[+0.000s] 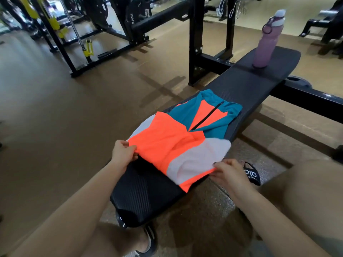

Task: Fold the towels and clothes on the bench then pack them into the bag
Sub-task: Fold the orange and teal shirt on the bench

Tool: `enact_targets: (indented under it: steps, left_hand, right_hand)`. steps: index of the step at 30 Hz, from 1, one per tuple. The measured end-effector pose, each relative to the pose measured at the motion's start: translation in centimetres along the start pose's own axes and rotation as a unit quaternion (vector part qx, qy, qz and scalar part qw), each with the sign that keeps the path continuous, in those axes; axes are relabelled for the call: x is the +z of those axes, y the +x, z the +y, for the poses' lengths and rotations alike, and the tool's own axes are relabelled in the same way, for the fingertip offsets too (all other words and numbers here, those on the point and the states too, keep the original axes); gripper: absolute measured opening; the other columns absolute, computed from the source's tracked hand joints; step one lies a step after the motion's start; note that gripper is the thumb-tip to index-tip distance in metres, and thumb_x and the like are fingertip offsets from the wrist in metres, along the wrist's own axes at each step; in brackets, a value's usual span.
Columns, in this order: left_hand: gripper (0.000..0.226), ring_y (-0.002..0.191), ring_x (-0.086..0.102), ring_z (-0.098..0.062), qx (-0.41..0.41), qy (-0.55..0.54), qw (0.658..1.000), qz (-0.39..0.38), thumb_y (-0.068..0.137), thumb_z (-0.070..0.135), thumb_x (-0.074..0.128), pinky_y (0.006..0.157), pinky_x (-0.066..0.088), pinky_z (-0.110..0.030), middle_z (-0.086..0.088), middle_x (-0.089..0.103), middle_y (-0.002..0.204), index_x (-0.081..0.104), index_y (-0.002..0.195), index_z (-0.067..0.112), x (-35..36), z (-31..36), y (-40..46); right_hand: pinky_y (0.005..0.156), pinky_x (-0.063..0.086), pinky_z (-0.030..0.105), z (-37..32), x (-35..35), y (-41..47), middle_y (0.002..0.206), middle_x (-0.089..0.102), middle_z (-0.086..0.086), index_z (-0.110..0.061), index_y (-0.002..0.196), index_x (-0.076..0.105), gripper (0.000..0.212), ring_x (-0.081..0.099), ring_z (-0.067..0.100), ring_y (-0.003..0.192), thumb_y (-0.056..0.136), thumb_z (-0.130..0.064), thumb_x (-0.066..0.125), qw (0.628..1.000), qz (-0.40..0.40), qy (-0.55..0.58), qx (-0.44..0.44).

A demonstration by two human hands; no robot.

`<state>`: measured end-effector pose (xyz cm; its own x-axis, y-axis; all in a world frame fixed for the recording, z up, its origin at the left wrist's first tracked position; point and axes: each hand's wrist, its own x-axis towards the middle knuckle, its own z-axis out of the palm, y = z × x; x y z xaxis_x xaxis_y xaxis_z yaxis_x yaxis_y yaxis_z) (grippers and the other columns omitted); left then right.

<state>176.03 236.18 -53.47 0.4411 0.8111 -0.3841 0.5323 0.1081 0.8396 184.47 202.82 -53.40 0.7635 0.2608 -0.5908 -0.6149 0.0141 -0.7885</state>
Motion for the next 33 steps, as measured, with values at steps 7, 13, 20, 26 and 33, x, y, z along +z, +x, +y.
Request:
enact_targets:
  steps: [7,13,20,26,33]
  left_hand:
    - [0.036,0.103,0.069,-0.026,-0.055,-0.037,0.997,-0.026,0.089,0.013,0.071,0.066,0.060,-0.031,-0.017,0.066,0.116,0.058,0.117,-0.006,-0.6,-1.4,0.9]
    - [0.022,0.096,0.068,-0.020,-0.088,-0.125,0.986,-0.062,0.096,0.013,0.066,0.072,0.056,-0.032,-0.012,0.068,0.110,0.060,0.113,0.001,-0.7,-0.6,1.8]
    - [0.018,0.079,0.060,-0.014,-0.037,-0.135,0.990,-0.025,0.097,0.010,0.059,0.067,0.055,-0.030,-0.007,0.062,0.099,0.056,0.114,0.012,-0.3,0.4,3.7]
    - [0.014,0.076,0.056,-0.013,-0.029,-0.137,0.990,-0.017,0.099,0.012,0.054,0.066,0.054,-0.030,-0.005,0.059,0.094,0.054,0.112,0.014,-0.3,0.5,5.6]
    - [0.012,0.067,0.049,-0.011,-0.078,-0.137,0.987,-0.041,0.102,0.013,0.051,0.062,0.050,-0.030,-0.002,0.051,0.079,0.053,0.113,0.011,-0.7,0.0,7.3]
  right_hand:
    - [0.067,0.053,0.017,4.6,3.9,-3.8,0.099,0.073,0.000,-0.014,0.111,0.057,0.041,0.072,0.007,0.085,0.078,-0.006,0.082,0.998,-0.037,-0.053,0.008]
    - [0.061,0.046,0.020,6.7,6.8,-4.2,0.077,0.069,-0.002,-0.019,0.090,0.064,0.028,0.065,0.012,0.072,0.070,-0.012,0.081,0.980,-0.004,-0.176,-0.095]
    - [0.078,0.052,0.019,6.0,5.8,-4.6,0.095,0.073,-0.017,-0.028,0.103,0.066,0.038,0.067,0.003,0.092,0.083,0.003,0.058,0.974,-0.025,-0.185,-0.131]
    - [0.080,0.052,0.012,6.6,4.7,-4.0,0.100,0.074,-0.024,-0.030,0.108,0.065,0.056,0.067,-0.007,0.099,0.085,0.017,0.048,0.973,-0.018,-0.204,-0.104]
    - [0.079,0.053,0.033,6.7,4.3,-3.4,0.097,0.077,-0.005,-0.018,0.107,0.067,0.054,0.071,0.019,0.096,0.071,0.021,0.057,0.976,0.004,-0.191,-0.107]
